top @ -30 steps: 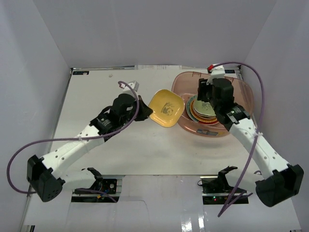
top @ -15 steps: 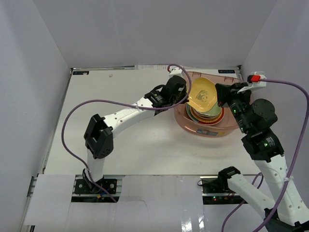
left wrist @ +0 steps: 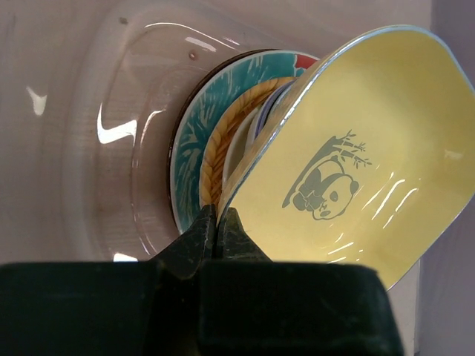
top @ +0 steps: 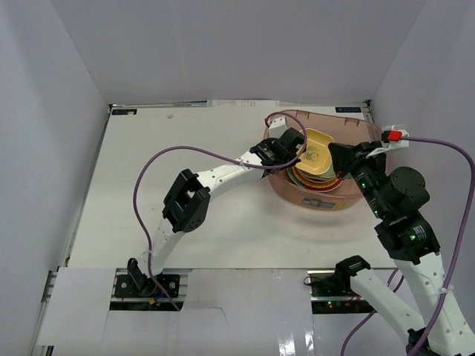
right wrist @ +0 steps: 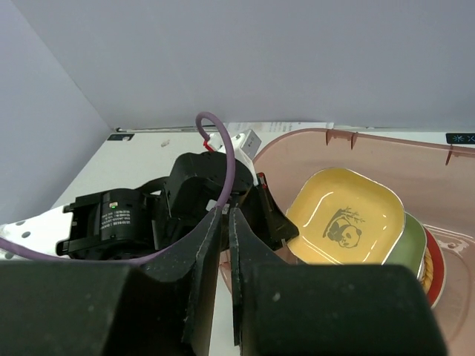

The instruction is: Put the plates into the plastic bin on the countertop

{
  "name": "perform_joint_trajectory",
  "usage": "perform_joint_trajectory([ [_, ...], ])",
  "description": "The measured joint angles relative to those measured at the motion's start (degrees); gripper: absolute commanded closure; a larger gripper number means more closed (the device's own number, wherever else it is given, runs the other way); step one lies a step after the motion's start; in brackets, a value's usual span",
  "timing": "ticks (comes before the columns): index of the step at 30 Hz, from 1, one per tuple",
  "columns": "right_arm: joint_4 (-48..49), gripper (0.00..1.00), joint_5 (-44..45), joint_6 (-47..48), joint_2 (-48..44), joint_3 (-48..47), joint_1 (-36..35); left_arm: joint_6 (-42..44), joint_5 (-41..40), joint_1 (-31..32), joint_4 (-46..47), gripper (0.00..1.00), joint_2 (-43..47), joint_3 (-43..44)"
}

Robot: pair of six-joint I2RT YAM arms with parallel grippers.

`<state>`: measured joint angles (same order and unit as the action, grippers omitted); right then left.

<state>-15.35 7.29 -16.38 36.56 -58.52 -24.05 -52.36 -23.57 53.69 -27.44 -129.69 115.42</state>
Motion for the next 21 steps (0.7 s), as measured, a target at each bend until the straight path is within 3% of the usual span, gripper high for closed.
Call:
perform_joint_trajectory([
  [8, -1.29, 0.85, -0.2, -0.17, -0.96, 0.46, 0.0, -4.52, -1.38, 2.16, -0.92, 1.0, -3.89, 6.82],
  [11, -1.31, 0.85, -0.17, -0.17, -1.14, 1.01, 0.0, -4.85, -1.36, 2.69, -1.42, 0.93, -4.17, 7.04],
  [15, -1.64, 0.85, -0.17, -0.17, -1.01, 1.22, 0.0, -5.16, -1.42, 2.93, -1.49, 0.76, -4.17, 6.99],
  [19, -1.66, 0.82, -0.17, -0.2, -1.01, 1.22, 0.0, -5.11, -1.51, 2.95, -1.16, 0.47, -4.15, 6.95],
  [21, -1.66, 0.8, -0.17, -0.26, -1.01, 1.22, 0.0, -4.57, -1.6, 2.95, -0.79, 0.38, -4.15, 6.95],
])
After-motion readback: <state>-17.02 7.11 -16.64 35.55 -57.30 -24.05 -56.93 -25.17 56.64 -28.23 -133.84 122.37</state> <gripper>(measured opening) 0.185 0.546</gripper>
